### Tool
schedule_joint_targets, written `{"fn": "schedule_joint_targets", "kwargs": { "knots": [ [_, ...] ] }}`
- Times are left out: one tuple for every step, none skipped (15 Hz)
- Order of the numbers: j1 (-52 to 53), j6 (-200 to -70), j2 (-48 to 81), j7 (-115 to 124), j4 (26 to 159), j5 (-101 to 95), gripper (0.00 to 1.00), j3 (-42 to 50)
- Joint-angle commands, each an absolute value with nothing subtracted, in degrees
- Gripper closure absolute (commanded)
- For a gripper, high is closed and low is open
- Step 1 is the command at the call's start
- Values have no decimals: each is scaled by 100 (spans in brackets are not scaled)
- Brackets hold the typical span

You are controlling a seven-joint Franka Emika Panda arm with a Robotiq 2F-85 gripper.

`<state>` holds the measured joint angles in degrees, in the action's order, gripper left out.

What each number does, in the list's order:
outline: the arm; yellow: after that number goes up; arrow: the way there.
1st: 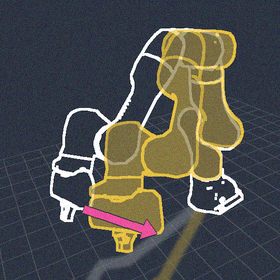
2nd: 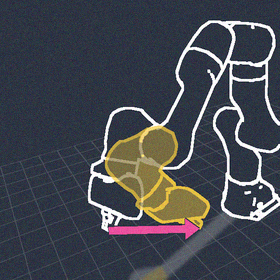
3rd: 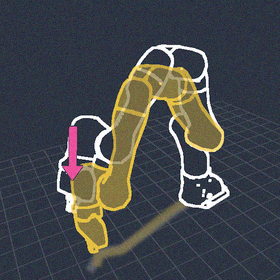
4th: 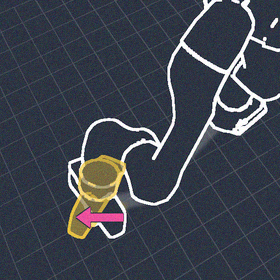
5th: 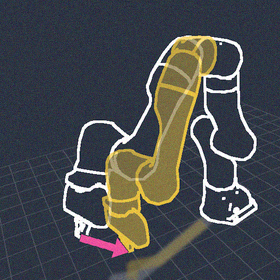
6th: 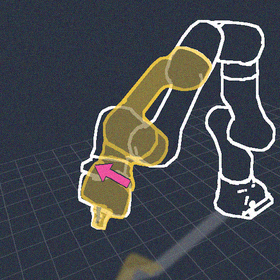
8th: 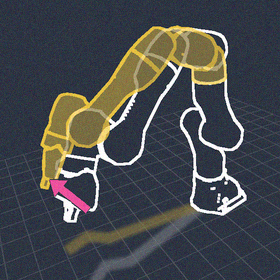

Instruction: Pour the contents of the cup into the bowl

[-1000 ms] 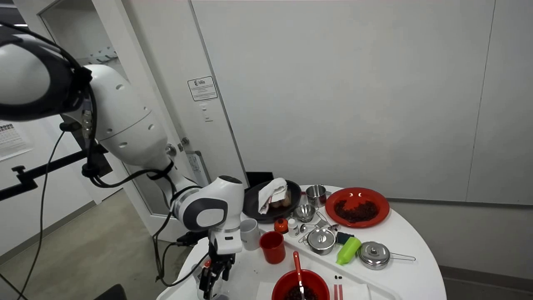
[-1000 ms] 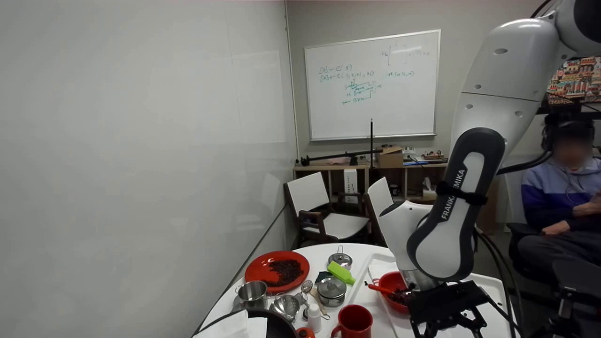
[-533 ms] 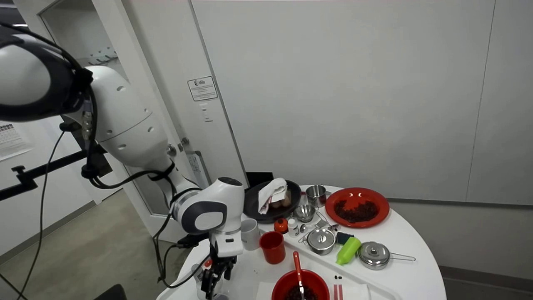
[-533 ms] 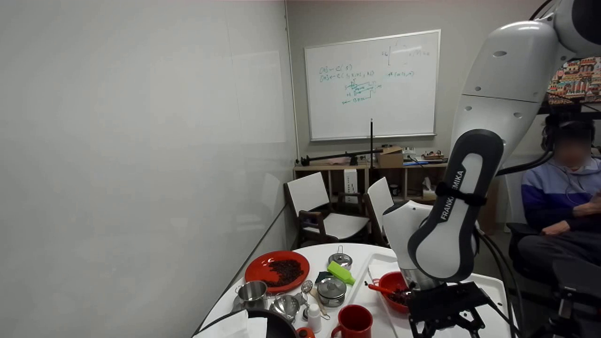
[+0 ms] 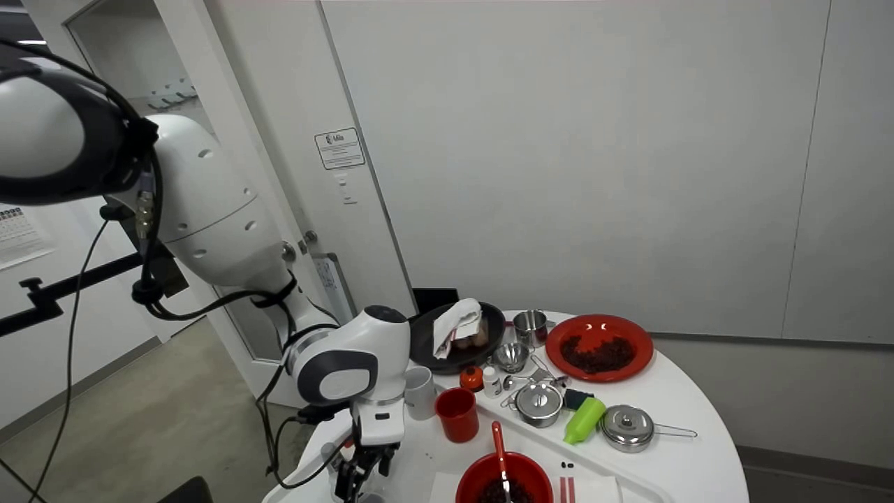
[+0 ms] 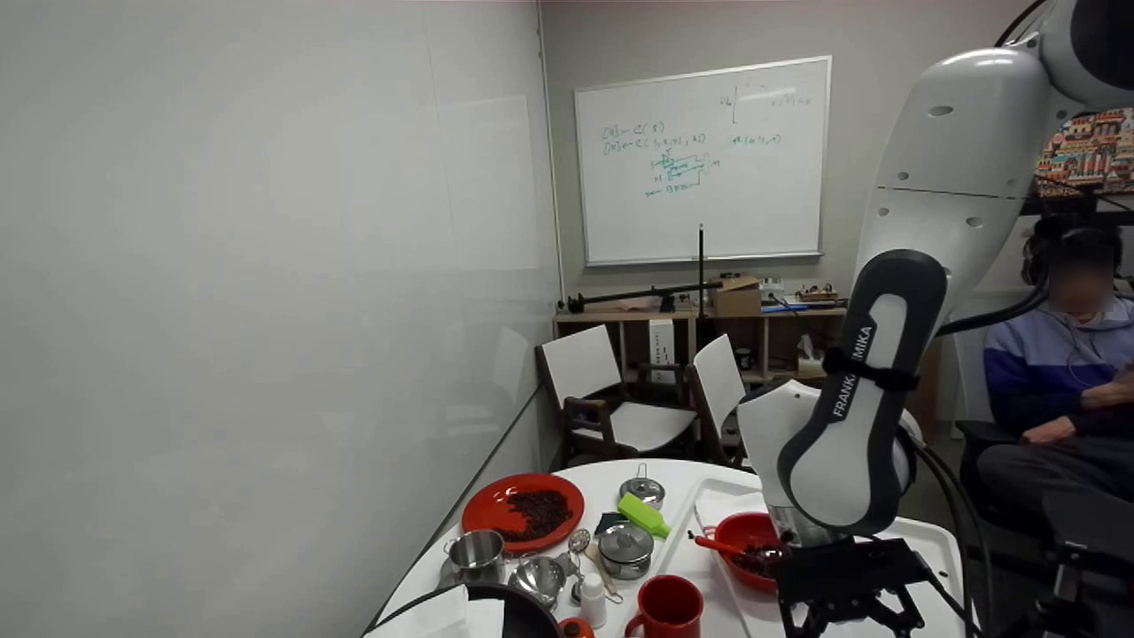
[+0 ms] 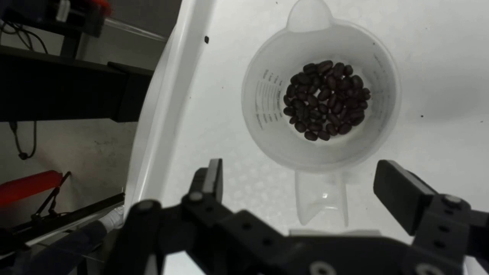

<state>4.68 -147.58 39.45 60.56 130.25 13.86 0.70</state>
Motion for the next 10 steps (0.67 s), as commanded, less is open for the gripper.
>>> {"fn": "schedule_joint_targets", "kwargs": {
  "knots": [
    [387, -14999, 3961, 5819, 13159, 1642, 26, 41],
    [394, -15023, 3960, 5818, 13170, 1634, 26, 50],
    [395, -15039, 3958, 5813, 13182, 1627, 32, 52],
    [391, -15057, 3957, 5804, 13192, 1625, 38, 50],
    [383, -15073, 3956, 5784, 13194, 1623, 47, 43],
    [387, -15079, 3955, 5775, 13192, 1617, 55, 45],
    [388, -15073, 3953, 5760, 13186, 1615, 62, 42],
    [389, -15049, 3949, 5738, 13169, 1614, 71, 33],
    [390, -15034, 3944, 5708, 13157, 1616, 78, 21],
    [420, -15015, 3934, 5685, 13129, 1591, 86, 17]
  ]
}}
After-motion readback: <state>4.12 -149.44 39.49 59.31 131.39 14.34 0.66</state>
